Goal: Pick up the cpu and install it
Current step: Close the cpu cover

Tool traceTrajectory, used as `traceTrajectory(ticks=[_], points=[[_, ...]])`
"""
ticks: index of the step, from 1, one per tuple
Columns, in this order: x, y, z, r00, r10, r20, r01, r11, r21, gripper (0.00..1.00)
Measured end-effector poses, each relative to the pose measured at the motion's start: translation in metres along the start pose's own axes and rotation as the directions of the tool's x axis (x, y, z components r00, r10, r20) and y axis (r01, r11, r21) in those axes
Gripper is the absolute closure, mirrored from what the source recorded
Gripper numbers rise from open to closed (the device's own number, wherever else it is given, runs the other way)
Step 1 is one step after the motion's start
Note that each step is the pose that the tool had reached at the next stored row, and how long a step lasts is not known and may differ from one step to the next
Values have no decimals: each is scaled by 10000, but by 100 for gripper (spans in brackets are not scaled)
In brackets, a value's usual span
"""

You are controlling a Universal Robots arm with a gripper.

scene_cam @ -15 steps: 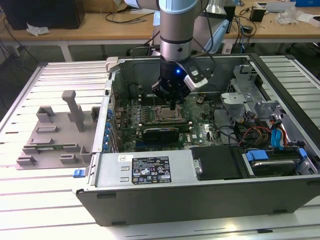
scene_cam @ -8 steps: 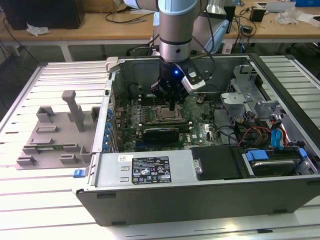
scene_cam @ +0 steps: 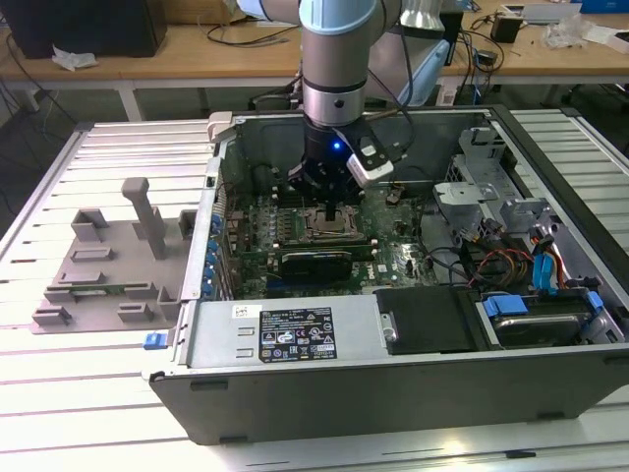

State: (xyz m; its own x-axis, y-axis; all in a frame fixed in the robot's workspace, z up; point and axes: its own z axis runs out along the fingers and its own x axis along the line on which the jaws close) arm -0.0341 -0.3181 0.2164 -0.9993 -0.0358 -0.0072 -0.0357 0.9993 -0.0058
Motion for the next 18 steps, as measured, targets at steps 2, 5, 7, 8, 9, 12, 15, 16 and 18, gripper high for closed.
traceTrajectory(ticks=[2,5,7,8,9,12,15,16,18], points=[[35,0,6,10000,0,1,0,10000,0,89],[138,4,24,10000,1,1,-1,10000,0,89],[181,5,49,10000,0,0,0,10000,0,89],[202,6,57,10000,0,-1,0,10000,1,89],[213,6,60,10000,0,-1,0,10000,1,89],[253,9,81,10000,0,1,0,10000,-1,89],[268,8,89,10000,-2,-1,2,10000,1,89],[268,9,89,10000,-2,-1,2,10000,1,89],[270,9,95,10000,0,2,0,10000,-3,89]])
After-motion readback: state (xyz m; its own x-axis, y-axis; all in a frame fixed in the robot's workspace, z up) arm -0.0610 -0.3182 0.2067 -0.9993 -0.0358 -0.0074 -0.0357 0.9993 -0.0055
